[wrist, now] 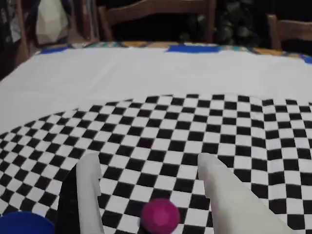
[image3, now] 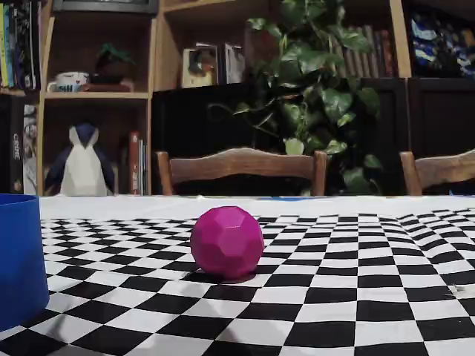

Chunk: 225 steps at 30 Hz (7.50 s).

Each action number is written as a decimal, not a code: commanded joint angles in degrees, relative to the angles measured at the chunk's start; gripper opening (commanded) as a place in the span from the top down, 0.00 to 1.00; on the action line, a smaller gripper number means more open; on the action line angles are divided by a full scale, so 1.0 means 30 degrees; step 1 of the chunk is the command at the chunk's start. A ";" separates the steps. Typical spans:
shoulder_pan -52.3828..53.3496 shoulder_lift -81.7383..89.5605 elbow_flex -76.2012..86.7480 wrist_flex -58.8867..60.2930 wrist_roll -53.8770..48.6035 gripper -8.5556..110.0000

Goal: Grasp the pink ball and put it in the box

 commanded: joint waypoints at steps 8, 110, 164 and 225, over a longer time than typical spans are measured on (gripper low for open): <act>-0.0176 -0.1143 0.0146 -0.1025 -0.0146 0.74; 0.0234 -1.6934 -0.6094 -0.5273 -0.0146 0.72; 0.0234 -2.3174 -1.0283 -0.4102 -0.0176 0.71; 0.0059 -2.8125 -1.3857 -0.4248 -0.0176 0.71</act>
